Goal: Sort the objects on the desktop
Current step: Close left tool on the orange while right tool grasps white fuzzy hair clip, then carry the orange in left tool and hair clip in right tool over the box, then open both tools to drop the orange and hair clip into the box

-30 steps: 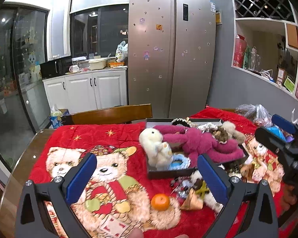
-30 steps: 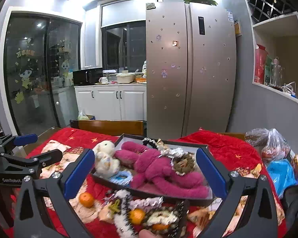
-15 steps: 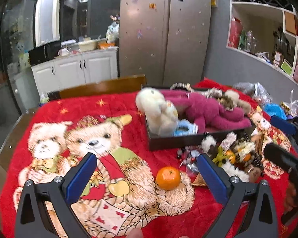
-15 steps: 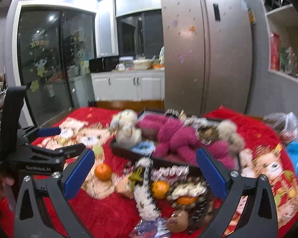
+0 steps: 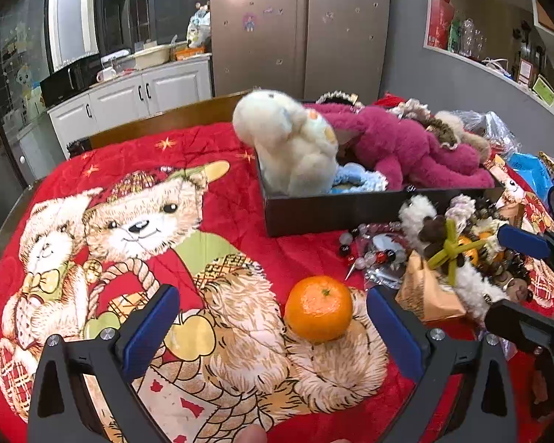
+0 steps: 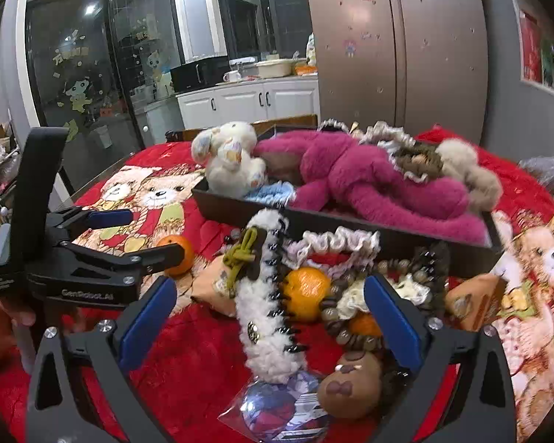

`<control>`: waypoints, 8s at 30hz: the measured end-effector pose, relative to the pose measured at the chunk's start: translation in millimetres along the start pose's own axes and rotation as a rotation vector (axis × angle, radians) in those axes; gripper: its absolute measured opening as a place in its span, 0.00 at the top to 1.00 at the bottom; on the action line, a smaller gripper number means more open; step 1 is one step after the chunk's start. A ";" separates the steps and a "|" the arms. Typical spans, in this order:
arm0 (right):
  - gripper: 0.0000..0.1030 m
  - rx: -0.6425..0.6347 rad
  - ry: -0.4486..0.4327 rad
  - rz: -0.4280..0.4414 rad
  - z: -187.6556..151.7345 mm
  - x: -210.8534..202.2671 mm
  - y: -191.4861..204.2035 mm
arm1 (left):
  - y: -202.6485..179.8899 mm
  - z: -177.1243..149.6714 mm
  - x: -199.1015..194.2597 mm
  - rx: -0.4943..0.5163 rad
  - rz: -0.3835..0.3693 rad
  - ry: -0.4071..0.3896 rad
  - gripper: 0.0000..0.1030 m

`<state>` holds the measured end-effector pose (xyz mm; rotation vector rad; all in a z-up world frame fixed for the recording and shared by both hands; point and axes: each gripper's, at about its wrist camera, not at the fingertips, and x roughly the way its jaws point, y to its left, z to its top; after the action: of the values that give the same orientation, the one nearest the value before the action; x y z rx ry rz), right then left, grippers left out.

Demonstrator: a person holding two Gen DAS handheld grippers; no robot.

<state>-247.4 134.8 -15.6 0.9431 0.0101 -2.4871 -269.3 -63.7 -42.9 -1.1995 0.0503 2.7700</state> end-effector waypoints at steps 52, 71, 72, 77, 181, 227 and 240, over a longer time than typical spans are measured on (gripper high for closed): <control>0.63 -0.117 0.177 -0.124 -16.3 24.2 14.4 | -3.1 -2.5 16.7 0.011 0.020 0.077 0.36; 0.63 -0.116 0.175 -0.106 -16.2 24.6 14.0 | 3.9 0.1 14.3 -0.024 0.019 0.058 0.63; 0.63 -0.114 0.174 -0.102 -16.3 23.9 13.9 | 3.8 0.5 14.6 -0.024 0.020 0.058 0.63; 0.64 -0.092 0.162 -0.076 -15.8 20.2 11.3 | 4.4 0.1 14.6 -0.027 0.017 0.057 0.63; 0.70 0.179 -0.014 0.011 81.4 -24.0 -81.1 | -81.4 101.0 42.4 -0.038 -0.202 0.046 0.63; 0.66 0.284 0.055 0.086 66.0 5.4 -109.6 | -85.5 95.8 65.0 -0.011 -0.172 0.095 0.38; 0.07 0.222 -0.036 0.101 78.4 -25.3 -102.0 | -86.2 106.7 36.7 -0.013 -0.218 0.031 0.00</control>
<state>-324.2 222.6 44.1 0.9609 -0.3242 -2.4458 -360.7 33.9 5.1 -1.1743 -0.0899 2.5679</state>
